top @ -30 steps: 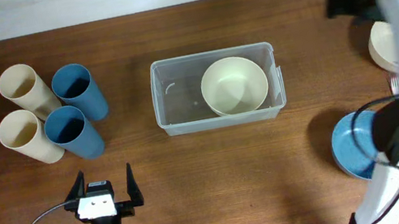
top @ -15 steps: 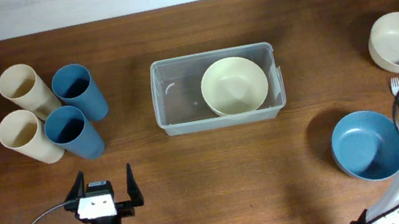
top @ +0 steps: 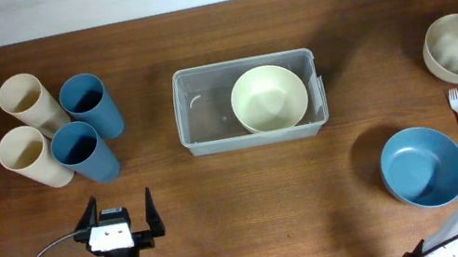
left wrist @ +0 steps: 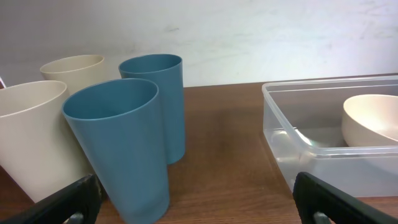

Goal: Pack container
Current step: 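Lift the cream bowl and carry it left over the clear container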

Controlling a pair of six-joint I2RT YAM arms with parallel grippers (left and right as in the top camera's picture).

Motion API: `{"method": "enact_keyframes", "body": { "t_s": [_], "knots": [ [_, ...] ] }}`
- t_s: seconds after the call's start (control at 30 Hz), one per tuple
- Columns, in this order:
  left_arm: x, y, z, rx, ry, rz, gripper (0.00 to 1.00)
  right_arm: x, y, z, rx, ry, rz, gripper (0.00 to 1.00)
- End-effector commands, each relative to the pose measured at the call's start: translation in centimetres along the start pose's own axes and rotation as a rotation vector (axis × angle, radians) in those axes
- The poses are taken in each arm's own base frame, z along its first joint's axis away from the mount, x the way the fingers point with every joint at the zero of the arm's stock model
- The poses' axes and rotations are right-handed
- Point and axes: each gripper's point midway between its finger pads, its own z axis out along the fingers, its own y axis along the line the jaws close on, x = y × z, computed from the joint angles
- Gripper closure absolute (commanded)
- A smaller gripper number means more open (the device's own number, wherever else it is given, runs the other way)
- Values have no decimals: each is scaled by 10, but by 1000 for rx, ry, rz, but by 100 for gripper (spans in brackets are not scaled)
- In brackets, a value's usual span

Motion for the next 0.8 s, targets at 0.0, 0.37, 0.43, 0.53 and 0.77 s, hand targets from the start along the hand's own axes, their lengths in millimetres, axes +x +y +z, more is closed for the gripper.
{"method": "enact_keyframes", "body": {
  "t_s": [0.0, 0.37, 0.43, 0.53, 0.77],
  "knots": [
    [1, -1, 0, 6, 0, 19, 0, 4, -6, 16, 15, 11, 9, 1],
    [1, -1, 0, 6, 0, 19, 0, 10, -1, 51, -51, 10, -24, 1],
    [1, -1, 0, 6, 0, 19, 0, 9, -1, 52, -53, 7, -24, 1],
    [1, -1, 0, 6, 0, 19, 0, 8, 0, 53, -58, -1, -25, 2],
    [1, -1, 0, 6, 0, 19, 0, 6, 1, 55, -65, -11, -26, 54]
  ]
}}
